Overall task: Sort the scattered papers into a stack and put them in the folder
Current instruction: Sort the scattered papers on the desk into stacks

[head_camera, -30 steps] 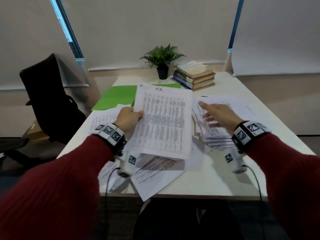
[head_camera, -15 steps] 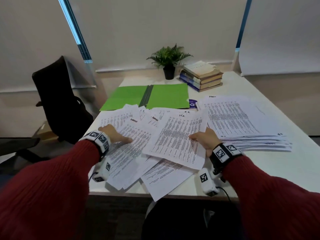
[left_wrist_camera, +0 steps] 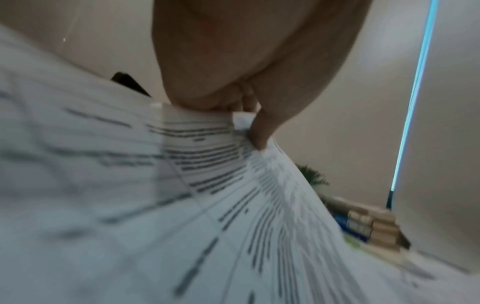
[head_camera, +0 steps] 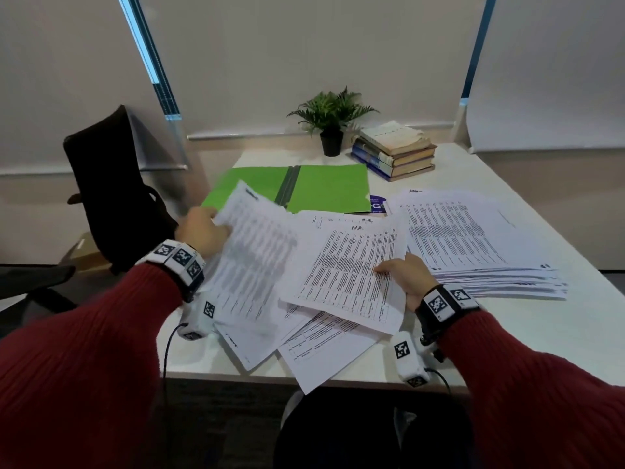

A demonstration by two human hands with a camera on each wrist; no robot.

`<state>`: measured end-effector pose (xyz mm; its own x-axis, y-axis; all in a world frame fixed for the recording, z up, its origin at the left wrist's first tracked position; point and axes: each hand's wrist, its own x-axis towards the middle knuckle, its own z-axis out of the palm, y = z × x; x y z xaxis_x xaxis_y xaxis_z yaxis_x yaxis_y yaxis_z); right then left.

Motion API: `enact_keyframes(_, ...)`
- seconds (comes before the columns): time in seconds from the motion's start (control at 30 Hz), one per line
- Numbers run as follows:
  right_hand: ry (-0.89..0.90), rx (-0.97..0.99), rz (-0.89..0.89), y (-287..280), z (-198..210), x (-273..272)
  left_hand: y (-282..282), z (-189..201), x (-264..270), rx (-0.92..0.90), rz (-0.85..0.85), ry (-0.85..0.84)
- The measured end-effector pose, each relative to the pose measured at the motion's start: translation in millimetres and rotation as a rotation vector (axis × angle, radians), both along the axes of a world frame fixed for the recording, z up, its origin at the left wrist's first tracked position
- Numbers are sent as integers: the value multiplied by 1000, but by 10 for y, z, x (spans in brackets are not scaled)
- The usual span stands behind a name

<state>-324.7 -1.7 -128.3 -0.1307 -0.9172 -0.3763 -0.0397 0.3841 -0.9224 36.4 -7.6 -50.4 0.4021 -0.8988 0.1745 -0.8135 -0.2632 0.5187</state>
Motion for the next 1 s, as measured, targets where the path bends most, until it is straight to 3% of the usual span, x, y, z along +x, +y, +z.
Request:
enact_keyframes(0.13,30,4,28,-63,-47,-28,45,515,-58,-383,83,265)
enact_keyframes(0.23,-18,17,45,51,104,13,-62,577,-239,-432,33,474)
enact_keyframes(0.33,-91,17,2,116,189,47,-177,303,-554,-294,-43,588)
enact_keyframes(0.47,-241,32,-36,63,147,44,-197,-218,-1108,-23,-116,526)
enact_keyframes(0.57,-100,-49,5,64,101,35,-223,-432,-1291,111,-115,608)
enact_keyframes(0.63,32,-135,55,77,71,34,-227,-438,-1239,139,-139,510)
enact_keyframes(0.73,85,-174,50,14,-48,24,-202,-362,-858,197,-67,310)
enact_keyframes(0.83,80,-196,64,-23,-58,38,-171,-442,-117,348,156,77)
enact_keyframes(0.9,73,-208,65,-39,-61,56,-275,-708,424,449,291,-45)
enact_keyframes(1.0,27,-191,21,-59,-72,92,-133,-695,618,411,320,49)
